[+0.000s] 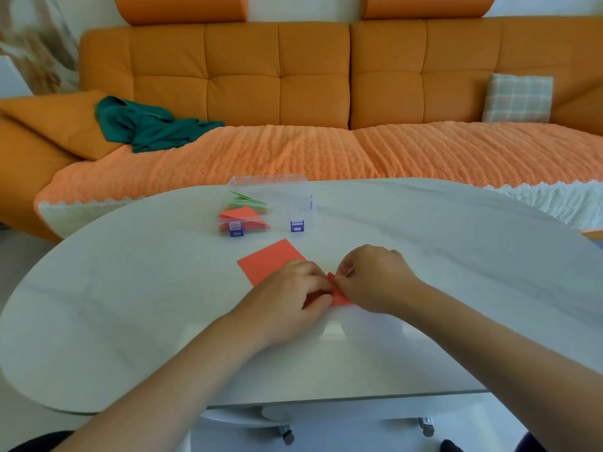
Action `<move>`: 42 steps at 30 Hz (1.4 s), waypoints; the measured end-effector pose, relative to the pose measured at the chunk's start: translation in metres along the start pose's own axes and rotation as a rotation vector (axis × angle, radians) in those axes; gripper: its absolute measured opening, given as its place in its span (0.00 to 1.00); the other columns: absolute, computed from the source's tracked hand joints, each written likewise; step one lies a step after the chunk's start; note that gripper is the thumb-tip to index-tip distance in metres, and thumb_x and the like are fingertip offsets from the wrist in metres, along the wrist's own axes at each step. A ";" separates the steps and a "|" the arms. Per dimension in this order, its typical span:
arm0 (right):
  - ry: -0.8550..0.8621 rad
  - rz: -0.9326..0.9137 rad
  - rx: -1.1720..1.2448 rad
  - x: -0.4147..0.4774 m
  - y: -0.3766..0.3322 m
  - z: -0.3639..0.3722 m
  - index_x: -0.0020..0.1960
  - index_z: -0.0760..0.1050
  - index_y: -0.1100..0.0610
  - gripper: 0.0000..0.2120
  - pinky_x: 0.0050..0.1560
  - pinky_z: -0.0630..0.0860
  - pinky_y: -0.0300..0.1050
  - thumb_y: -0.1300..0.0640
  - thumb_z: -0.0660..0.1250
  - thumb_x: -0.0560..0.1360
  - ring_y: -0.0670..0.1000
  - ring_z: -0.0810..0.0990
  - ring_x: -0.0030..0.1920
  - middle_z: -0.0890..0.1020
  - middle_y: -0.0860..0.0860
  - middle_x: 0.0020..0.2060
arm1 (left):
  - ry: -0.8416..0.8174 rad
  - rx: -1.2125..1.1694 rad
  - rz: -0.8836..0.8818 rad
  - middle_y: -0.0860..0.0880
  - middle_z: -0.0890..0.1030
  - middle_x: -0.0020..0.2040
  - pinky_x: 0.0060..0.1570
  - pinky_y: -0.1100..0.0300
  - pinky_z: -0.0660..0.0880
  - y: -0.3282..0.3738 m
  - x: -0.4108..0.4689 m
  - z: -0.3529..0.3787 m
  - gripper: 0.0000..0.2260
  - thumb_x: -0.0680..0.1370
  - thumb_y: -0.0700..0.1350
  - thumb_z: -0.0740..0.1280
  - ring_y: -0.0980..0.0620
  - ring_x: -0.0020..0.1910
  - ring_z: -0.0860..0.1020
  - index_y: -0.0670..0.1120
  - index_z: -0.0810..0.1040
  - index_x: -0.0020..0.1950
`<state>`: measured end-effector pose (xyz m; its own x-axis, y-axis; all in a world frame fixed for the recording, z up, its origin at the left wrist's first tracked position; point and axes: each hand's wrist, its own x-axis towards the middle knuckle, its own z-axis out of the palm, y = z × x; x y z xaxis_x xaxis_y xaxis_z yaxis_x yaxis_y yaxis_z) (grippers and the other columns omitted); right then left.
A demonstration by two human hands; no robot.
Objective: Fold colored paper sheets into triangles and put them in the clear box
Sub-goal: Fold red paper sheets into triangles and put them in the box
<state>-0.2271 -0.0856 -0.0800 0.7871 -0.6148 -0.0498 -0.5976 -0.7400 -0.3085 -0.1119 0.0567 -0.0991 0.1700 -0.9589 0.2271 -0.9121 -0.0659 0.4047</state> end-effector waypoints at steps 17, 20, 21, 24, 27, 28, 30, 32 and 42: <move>-0.017 -0.076 -0.058 -0.003 -0.004 -0.012 0.46 0.85 0.41 0.07 0.55 0.71 0.44 0.47 0.67 0.76 0.47 0.79 0.48 0.84 0.42 0.44 | -0.038 0.139 0.060 0.54 0.80 0.54 0.57 0.62 0.70 0.010 -0.006 -0.005 0.19 0.77 0.53 0.58 0.54 0.55 0.72 0.52 0.83 0.60; -0.016 -0.047 -0.055 -0.002 -0.006 -0.012 0.45 0.84 0.43 0.07 0.51 0.70 0.43 0.49 0.67 0.75 0.47 0.78 0.45 0.83 0.42 0.42 | -0.024 0.204 0.131 0.51 0.81 0.48 0.53 0.58 0.72 0.013 -0.012 -0.002 0.19 0.75 0.52 0.56 0.51 0.51 0.73 0.48 0.85 0.51; -0.015 -0.038 -0.050 -0.002 -0.006 -0.012 0.45 0.84 0.43 0.07 0.51 0.70 0.43 0.49 0.67 0.75 0.47 0.78 0.43 0.83 0.42 0.41 | -0.017 0.217 0.143 0.51 0.81 0.47 0.51 0.57 0.73 0.015 -0.015 -0.001 0.19 0.75 0.51 0.56 0.50 0.51 0.73 0.48 0.85 0.49; -0.023 -0.022 -0.031 -0.004 -0.006 -0.013 0.47 0.85 0.44 0.08 0.50 0.71 0.43 0.51 0.66 0.75 0.45 0.75 0.36 0.81 0.42 0.38 | 0.011 0.229 0.137 0.53 0.80 0.48 0.44 0.59 0.72 0.021 -0.022 0.002 0.16 0.75 0.50 0.57 0.52 0.49 0.73 0.47 0.84 0.44; -0.022 -0.022 -0.023 -0.005 -0.005 -0.013 0.47 0.84 0.45 0.07 0.48 0.70 0.43 0.50 0.67 0.75 0.47 0.77 0.41 0.82 0.42 0.40 | 0.012 0.227 0.109 0.53 0.79 0.50 0.41 0.57 0.75 0.025 -0.028 0.006 0.16 0.74 0.50 0.56 0.52 0.50 0.74 0.46 0.82 0.44; -0.019 -0.023 -0.023 -0.005 -0.005 -0.012 0.47 0.84 0.44 0.07 0.48 0.70 0.43 0.50 0.67 0.75 0.48 0.79 0.44 0.83 0.42 0.42 | 0.016 0.231 0.107 0.52 0.80 0.51 0.41 0.56 0.76 0.027 -0.030 0.008 0.16 0.74 0.50 0.56 0.51 0.50 0.75 0.46 0.82 0.45; -0.013 -0.018 -0.007 -0.006 -0.005 -0.011 0.47 0.84 0.44 0.06 0.47 0.70 0.43 0.50 0.68 0.75 0.48 0.80 0.46 0.84 0.42 0.44 | 0.037 0.208 0.085 0.52 0.81 0.52 0.43 0.55 0.78 0.028 -0.035 0.011 0.17 0.75 0.50 0.57 0.51 0.51 0.76 0.45 0.84 0.47; -0.015 -0.006 0.022 -0.006 -0.004 -0.010 0.47 0.85 0.44 0.07 0.46 0.71 0.42 0.50 0.68 0.75 0.48 0.80 0.46 0.84 0.42 0.44 | 0.070 0.160 0.054 0.51 0.82 0.52 0.45 0.55 0.79 0.029 -0.039 0.014 0.16 0.76 0.49 0.58 0.51 0.52 0.77 0.46 0.85 0.50; 0.164 -0.288 0.001 -0.034 0.006 0.003 0.54 0.83 0.44 0.09 0.54 0.68 0.45 0.50 0.65 0.79 0.50 0.75 0.53 0.77 0.46 0.53 | 0.078 0.209 0.049 0.53 0.77 0.53 0.49 0.58 0.75 0.033 -0.047 0.014 0.18 0.78 0.54 0.60 0.52 0.51 0.73 0.49 0.80 0.63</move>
<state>-0.2573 -0.0685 -0.0833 0.8884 -0.4165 0.1932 -0.3541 -0.8894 -0.2890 -0.1549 0.0962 -0.1091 0.1440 -0.9388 0.3131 -0.9761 -0.0828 0.2008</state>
